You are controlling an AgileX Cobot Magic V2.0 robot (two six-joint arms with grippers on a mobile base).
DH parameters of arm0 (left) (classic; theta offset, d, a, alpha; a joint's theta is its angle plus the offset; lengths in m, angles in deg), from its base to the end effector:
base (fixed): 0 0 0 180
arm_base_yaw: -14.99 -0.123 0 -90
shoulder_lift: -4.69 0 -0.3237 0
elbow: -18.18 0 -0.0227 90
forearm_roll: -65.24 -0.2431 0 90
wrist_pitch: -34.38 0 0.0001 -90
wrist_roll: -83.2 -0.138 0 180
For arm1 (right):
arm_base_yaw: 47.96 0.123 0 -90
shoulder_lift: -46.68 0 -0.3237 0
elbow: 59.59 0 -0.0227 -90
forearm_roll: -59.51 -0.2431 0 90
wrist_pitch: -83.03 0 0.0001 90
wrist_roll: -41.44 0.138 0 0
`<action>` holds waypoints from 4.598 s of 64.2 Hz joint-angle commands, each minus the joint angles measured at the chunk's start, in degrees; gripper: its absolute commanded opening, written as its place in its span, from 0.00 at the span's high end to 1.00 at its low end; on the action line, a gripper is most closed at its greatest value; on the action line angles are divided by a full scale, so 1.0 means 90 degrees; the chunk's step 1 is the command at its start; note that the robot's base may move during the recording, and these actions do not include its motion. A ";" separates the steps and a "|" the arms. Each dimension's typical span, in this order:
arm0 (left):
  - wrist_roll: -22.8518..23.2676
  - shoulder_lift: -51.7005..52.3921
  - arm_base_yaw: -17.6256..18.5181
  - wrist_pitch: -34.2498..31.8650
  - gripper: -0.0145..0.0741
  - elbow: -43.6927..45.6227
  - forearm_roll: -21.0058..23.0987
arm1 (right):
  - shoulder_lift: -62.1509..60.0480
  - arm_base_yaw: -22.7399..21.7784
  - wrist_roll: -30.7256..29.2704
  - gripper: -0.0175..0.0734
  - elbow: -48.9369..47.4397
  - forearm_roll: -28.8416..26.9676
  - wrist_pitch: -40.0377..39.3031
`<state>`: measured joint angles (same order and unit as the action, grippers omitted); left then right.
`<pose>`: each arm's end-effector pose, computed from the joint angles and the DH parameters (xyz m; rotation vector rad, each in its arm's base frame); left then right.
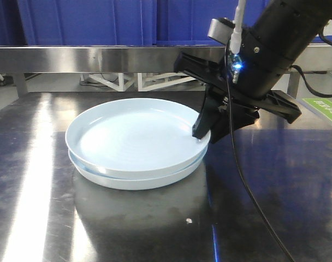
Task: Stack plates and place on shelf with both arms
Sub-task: 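Lift the plate and lower it onto the centered plate, then open, then reposition the right gripper and grasp the rim of the plate stack, then lift the stacked plates up off the table with the right gripper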
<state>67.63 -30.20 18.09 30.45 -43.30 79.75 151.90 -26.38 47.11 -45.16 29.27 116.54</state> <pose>0.1164 -0.0040 0.2975 0.0458 1.6149 -0.0132 0.3344 0.1736 0.2207 0.1318 2.7081 0.6751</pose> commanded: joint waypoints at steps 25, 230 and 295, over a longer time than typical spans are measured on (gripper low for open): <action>0.0058 -0.0005 -0.0013 -0.0527 0.74 0.0190 0.0038 | -0.0554 0.0002 0.0002 0.50 -0.0190 -0.0155 -0.0278; 0.0058 -0.0005 -0.0013 -0.0527 0.74 0.0190 0.0038 | -0.2140 0.0249 -0.0042 0.78 0.1224 0.1506 -0.2966; 0.0058 -0.0005 -0.0013 -0.0527 0.74 0.0190 0.0038 | -0.6598 -0.0967 -0.0691 0.78 0.4567 0.1506 -0.4499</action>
<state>67.63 -30.20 18.09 30.45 -43.30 79.75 95.19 -34.70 41.44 -2.68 42.72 83.03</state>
